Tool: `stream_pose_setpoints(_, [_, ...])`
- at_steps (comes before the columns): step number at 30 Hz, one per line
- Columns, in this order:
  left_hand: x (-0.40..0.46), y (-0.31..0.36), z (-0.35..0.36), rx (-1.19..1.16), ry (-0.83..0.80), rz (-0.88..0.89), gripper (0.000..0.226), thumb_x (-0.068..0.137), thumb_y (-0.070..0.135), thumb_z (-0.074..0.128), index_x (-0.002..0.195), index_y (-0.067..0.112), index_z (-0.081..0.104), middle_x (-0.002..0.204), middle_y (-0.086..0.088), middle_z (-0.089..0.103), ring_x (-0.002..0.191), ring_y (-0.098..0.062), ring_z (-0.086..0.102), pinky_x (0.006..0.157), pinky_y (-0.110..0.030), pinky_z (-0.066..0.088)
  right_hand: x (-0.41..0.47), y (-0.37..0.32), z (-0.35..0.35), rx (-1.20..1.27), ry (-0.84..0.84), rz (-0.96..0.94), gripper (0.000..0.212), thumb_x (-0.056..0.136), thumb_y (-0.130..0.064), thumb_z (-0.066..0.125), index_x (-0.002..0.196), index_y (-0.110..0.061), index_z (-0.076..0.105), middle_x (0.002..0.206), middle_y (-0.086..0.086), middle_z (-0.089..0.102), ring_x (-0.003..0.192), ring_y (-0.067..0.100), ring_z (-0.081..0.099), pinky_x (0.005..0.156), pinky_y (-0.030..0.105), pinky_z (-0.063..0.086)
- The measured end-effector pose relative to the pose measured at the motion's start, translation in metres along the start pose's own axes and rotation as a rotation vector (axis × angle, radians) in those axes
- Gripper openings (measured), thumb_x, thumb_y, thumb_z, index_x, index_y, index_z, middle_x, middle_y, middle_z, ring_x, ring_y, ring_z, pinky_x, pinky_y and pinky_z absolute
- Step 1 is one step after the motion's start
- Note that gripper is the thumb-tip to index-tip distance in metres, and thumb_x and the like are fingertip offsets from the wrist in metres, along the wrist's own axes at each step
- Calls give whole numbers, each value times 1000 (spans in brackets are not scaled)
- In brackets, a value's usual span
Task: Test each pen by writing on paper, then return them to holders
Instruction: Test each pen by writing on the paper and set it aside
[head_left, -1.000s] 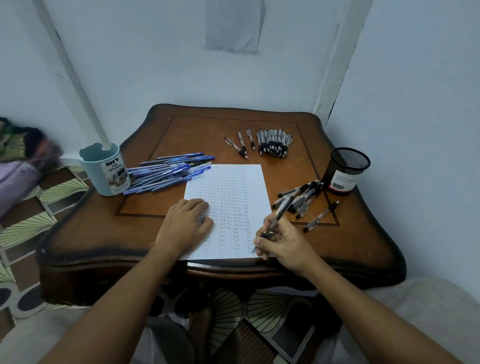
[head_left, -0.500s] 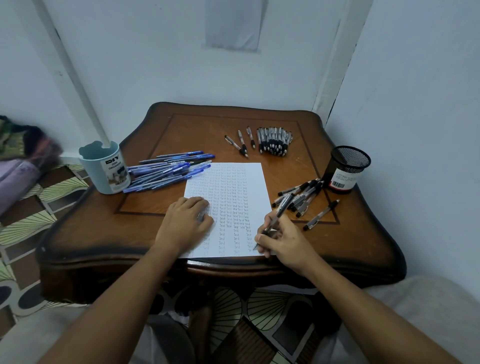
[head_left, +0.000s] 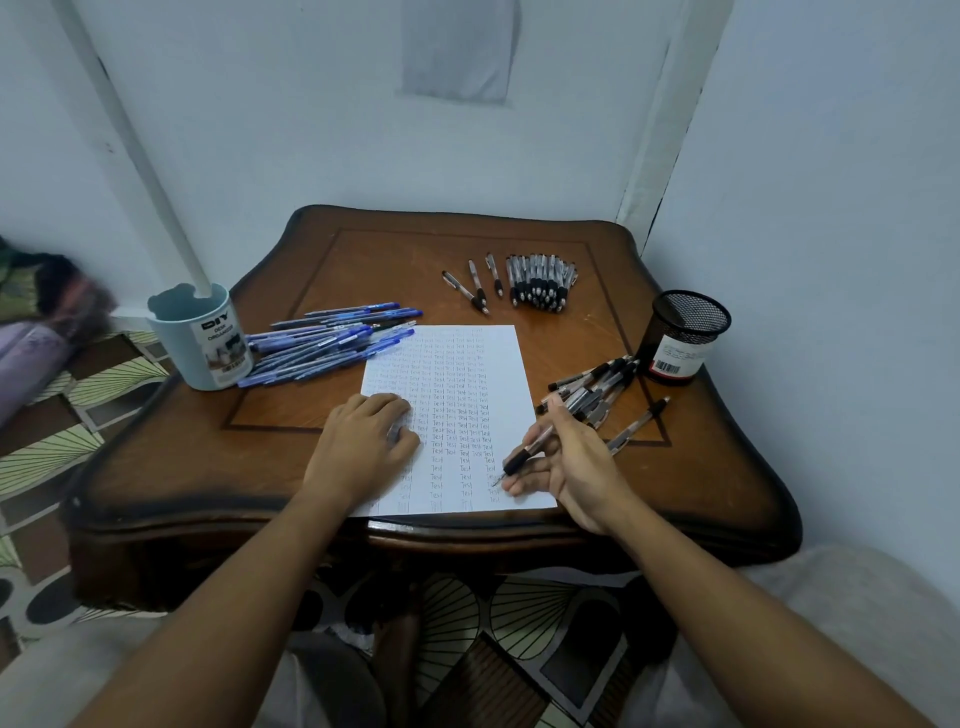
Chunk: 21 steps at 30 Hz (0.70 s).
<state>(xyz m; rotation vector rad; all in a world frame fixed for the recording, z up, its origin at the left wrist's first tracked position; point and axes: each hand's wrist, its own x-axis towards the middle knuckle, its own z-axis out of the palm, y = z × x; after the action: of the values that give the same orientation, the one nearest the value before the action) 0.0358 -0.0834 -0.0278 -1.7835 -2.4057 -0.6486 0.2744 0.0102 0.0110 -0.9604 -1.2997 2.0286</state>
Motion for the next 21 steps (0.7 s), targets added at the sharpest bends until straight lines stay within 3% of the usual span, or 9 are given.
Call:
stream_pose_setpoints(16, [0, 0, 0, -29, -5, -20, 56, 85, 46, 35, 124, 21, 66, 123, 9, 64, 104, -11, 48, 93, -32, 34, -1, -2, 5, 11, 69, 67, 40, 107, -37, 39, 92, -2, 50, 71, 28, 66, 61, 38, 69, 51, 36, 58])
stream_pose_setpoints(20, [0, -2, 0, -89, -11, -27, 49, 86, 44, 41, 125, 25, 64, 125, 13, 62, 102, -2, 41, 91, -27, 29, 7, -21, 7, -81, -7, 179, 7, 101, -9, 53, 102, -7, 47, 93, 29, 70, 73, 34, 70, 66, 39, 61])
stream_pose_setpoints(21, [2, -3, -1, -103, -6, -28, 48, 86, 44, 42, 124, 26, 64, 125, 14, 62, 102, -2, 41, 90, -27, 28, 14, -31, 8, -109, -10, 187, 13, 99, -1, 54, 104, -9, 45, 97, 29, 68, 76, 33, 70, 67, 38, 61])
